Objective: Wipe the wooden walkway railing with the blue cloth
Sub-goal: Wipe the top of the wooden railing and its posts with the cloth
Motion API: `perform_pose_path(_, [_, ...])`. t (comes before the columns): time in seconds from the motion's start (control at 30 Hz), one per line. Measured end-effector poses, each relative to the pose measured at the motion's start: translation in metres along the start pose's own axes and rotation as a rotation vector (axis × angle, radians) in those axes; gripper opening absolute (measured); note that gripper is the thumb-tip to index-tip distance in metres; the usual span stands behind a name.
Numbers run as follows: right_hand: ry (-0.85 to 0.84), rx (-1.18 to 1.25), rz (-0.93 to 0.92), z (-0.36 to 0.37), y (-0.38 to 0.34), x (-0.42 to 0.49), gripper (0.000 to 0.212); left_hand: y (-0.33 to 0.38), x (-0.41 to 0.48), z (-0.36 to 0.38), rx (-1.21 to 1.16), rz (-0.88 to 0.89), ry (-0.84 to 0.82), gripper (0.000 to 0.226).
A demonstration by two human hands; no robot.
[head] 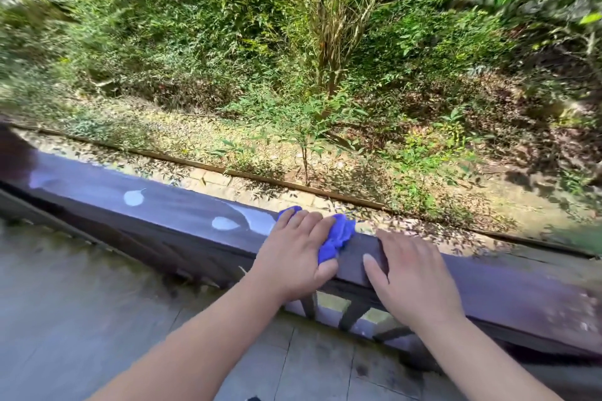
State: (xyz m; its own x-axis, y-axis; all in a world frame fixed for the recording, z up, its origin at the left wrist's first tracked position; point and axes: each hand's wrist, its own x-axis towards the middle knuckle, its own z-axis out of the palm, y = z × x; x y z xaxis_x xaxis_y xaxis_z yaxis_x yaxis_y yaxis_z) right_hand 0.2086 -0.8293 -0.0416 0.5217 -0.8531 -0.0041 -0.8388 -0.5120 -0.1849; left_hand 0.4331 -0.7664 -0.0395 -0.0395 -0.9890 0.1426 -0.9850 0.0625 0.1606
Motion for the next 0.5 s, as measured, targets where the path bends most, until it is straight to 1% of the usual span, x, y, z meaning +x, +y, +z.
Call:
perform_pose_path(0.07, [-0.021,-0.022,0.008,-0.003,0.003,-0.001,0.067,-0.018,-0.004,-0.003,0.012,0.008,-0.005,0.063])
perform_pose_path(0.23, [-0.033,-0.074,0.052,-0.005,-0.006,0.002,0.065,-0.110,-0.028,-0.022,0.058,-0.028,0.027,0.062])
perform_pose_path(0.3, [-0.056,-0.099,0.073,-0.004,-0.009,0.003,0.068,-0.134,-0.035,-0.026,0.064,-0.053,0.047,0.060])
perform_pose_path(0.4, [-0.078,-0.118,0.099,-0.004,-0.011,0.005,0.071,-0.124,-0.031,-0.018,0.047,-0.133,0.058,0.056])
perform_pose_path(0.5, [-0.029,-0.123,0.110,-0.004,-0.015,0.005,0.061,-0.104,-0.022,-0.008,0.028,-0.175,0.031,0.053])
